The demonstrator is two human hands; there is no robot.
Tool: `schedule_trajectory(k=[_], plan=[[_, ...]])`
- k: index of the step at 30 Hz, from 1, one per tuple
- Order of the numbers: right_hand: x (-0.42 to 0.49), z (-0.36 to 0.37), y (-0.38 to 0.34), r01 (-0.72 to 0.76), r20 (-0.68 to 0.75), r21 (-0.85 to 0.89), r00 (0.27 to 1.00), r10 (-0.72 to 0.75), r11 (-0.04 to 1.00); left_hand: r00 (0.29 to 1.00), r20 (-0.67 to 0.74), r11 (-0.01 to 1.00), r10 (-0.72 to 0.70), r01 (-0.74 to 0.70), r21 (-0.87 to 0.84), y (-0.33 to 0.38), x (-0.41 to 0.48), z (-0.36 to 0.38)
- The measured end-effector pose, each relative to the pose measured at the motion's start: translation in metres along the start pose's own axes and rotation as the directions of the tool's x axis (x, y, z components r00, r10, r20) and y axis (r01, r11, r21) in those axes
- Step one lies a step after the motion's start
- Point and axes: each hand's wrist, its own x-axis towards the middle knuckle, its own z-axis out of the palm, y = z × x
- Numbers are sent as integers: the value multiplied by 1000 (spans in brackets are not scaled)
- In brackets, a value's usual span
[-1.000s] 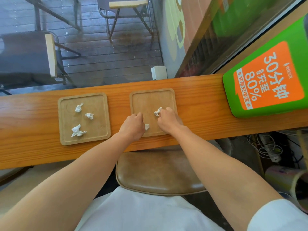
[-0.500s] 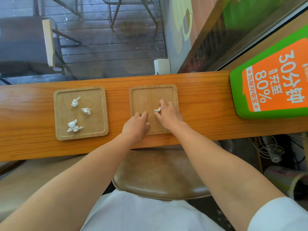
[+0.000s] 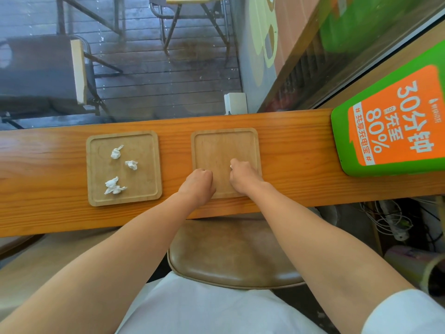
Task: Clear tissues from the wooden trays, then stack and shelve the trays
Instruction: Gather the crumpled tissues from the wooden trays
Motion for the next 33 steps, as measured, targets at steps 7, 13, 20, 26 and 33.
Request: schedule_trajectory(k=[7,13,20,26,33], plan=[[-5,-5,-25,35,63,-16,997,-34,999,999,21,998,-42,43,-43,-15,-14,-21],[-6,-4,-75,85,113,-90,991,-75,992,994,88,998,-64,65,-13,-58,-36,-35],[-3,14,-148,120,124,-170,987,-100,978,979,6,970,-204,203,-136,-125,-58,-53],[4,33,-202,122,187,-169,978,-90,978,967,-74,966,-243,235,-106,-193,-67,-79],[10,57,-222,91,156,-104,985,-74,990,966,-140,966,-219,193,-174,-238,-51,-94]])
